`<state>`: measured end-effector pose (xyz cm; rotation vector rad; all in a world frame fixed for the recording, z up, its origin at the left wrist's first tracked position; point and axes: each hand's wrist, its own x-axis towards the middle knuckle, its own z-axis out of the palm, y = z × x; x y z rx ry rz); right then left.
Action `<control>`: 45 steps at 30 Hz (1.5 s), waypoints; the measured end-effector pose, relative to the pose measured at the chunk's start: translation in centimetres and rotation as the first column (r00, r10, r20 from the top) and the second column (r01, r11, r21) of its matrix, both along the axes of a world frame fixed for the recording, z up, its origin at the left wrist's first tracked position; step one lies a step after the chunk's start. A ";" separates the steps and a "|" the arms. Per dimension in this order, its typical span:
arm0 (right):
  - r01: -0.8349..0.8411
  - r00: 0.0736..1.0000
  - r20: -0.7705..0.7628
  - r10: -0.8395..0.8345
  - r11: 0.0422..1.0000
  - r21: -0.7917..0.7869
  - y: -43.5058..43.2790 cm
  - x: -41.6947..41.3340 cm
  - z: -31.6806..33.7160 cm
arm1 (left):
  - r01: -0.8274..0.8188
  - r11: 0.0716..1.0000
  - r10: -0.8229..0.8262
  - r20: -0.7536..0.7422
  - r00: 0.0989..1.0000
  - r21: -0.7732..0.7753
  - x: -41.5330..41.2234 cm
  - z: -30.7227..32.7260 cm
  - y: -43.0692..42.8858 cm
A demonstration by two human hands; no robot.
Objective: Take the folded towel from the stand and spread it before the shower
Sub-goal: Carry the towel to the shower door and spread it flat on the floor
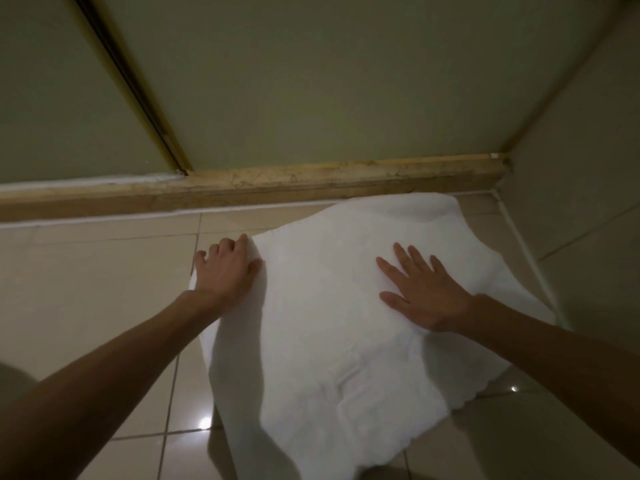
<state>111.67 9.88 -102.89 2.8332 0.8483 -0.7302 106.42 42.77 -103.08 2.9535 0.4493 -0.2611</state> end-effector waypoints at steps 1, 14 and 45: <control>0.000 1.000 -0.008 0.000 1.000 0.007 0.0 0.0 0.0 | 0.003 1.000 -0.003 0.029 1.000 0.008 -0.1 0.0 -0.1; 0.079 0.996 -0.037 -0.078 0.996 0.037 0.7 -0.3 0.9 | 0.136 0.972 -0.125 0.067 0.990 -0.191 -1.4 1.1 -1.7; -0.108 0.994 -0.022 0.108 0.994 0.005 -5.4 1.8 -0.4 | 0.287 0.958 -0.287 0.004 0.958 -0.028 -8.1 1.2 -9.5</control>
